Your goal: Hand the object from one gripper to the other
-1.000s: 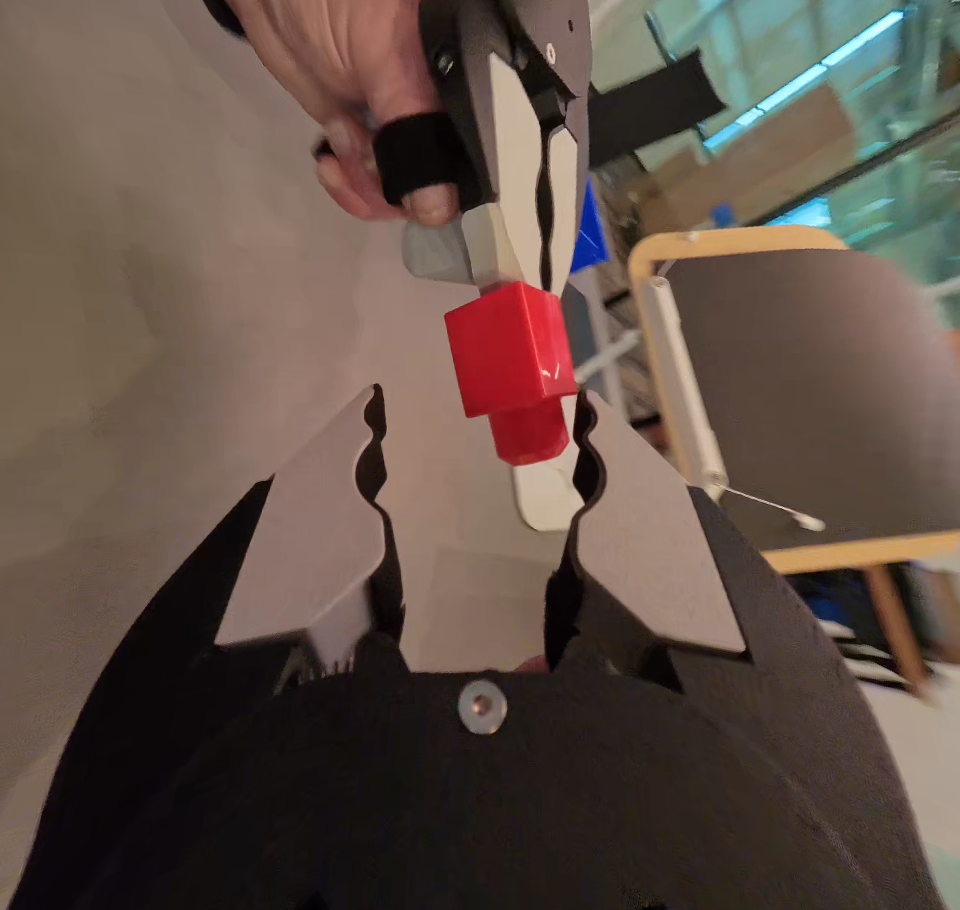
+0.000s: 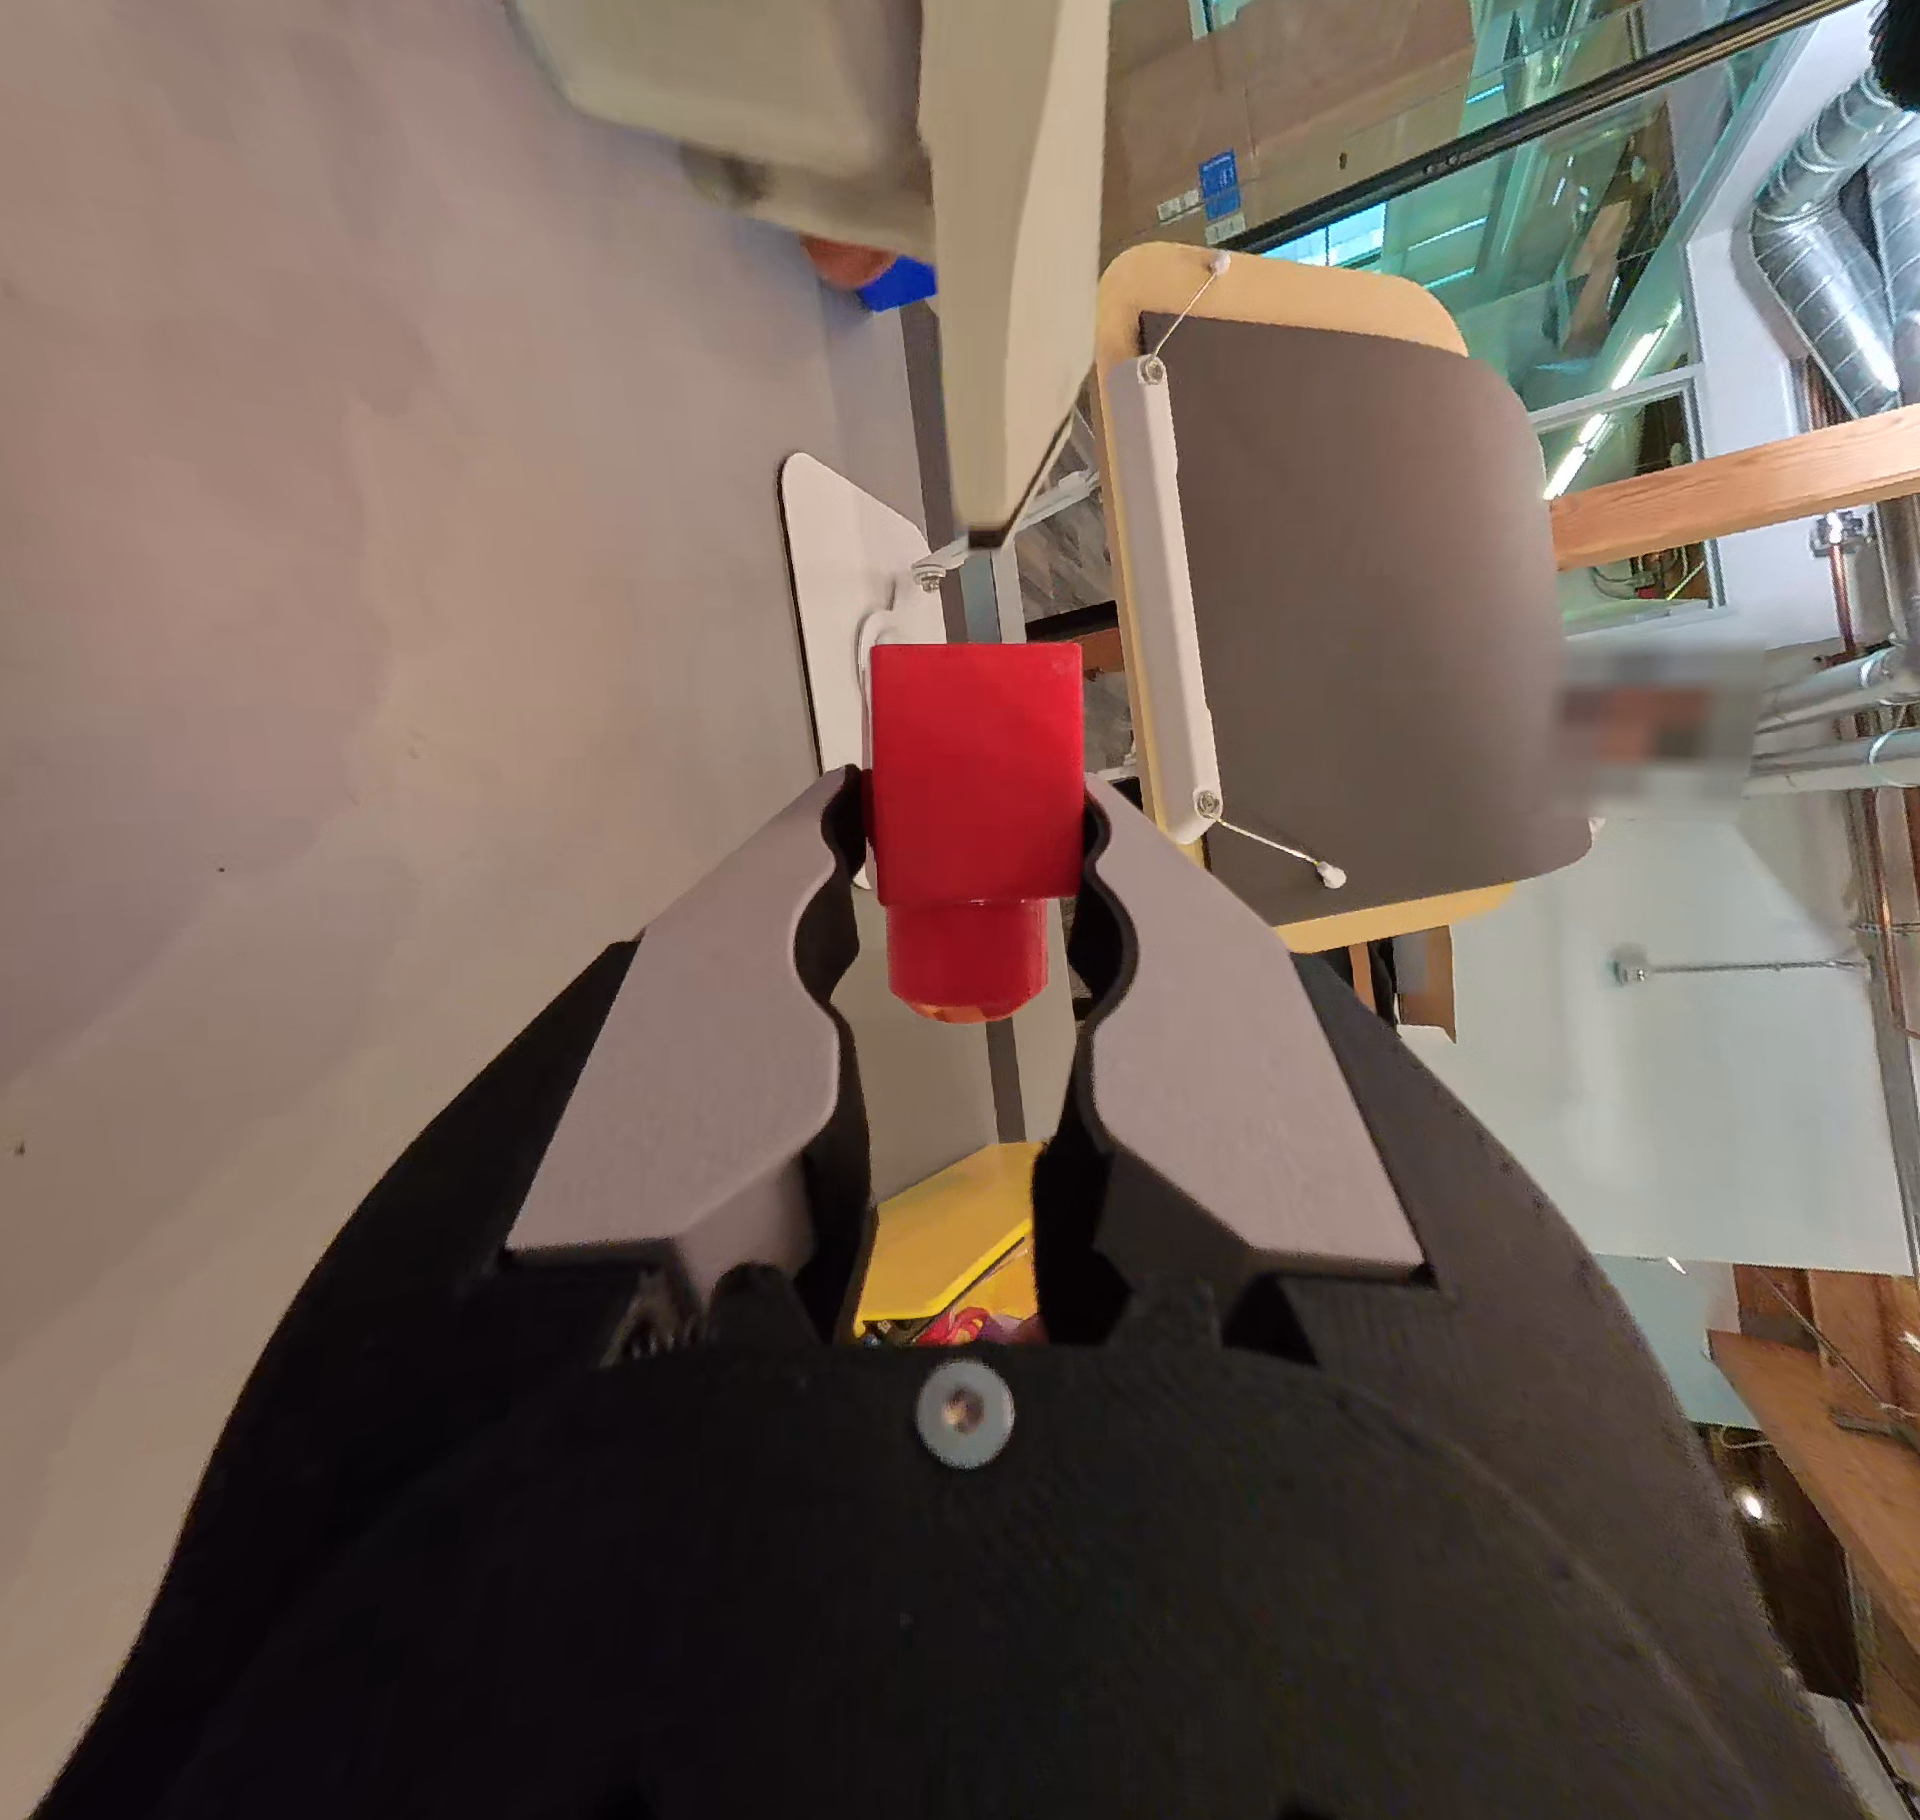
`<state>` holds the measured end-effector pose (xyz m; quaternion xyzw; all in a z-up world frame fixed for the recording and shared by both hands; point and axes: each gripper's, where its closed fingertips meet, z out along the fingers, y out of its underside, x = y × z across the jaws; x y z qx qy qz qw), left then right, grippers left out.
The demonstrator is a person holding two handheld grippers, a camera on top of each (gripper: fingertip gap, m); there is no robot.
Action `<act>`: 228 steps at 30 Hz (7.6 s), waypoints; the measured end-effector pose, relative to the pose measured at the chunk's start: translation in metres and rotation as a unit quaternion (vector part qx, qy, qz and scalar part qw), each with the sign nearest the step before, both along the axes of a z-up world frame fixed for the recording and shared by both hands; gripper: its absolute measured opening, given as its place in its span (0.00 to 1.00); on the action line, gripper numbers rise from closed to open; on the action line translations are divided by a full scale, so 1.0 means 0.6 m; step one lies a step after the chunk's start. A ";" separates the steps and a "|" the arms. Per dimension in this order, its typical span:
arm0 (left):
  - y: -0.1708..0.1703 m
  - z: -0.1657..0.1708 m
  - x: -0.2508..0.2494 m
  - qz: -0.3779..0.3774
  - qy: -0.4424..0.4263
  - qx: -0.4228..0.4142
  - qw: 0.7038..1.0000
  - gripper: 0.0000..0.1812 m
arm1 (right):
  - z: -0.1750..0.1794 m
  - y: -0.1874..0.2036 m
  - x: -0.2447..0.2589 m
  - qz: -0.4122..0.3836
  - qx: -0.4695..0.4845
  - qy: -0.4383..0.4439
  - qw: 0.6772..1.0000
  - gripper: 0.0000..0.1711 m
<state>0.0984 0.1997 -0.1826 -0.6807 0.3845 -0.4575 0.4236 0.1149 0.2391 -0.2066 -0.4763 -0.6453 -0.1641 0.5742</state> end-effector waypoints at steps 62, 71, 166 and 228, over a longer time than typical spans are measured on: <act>-0.052 0.032 0.027 -0.198 -0.132 -0.049 0.970 0.36 | 0.112 -0.132 0.007 0.288 -0.330 0.372 0.818 0.36; -0.076 0.016 0.059 -0.200 -0.188 -0.200 0.941 0.33 | 0.080 -0.112 -0.005 0.169 -0.134 0.315 0.924 0.35; -0.082 -0.030 0.049 -0.297 -0.048 -0.165 0.939 0.31 | 0.046 -0.095 -0.008 0.148 -0.101 0.170 0.969 0.38; -0.043 0.054 0.041 -0.069 -0.141 0.025 0.987 0.35 | 0.062 -0.088 0.000 0.183 -0.390 0.533 0.728 0.42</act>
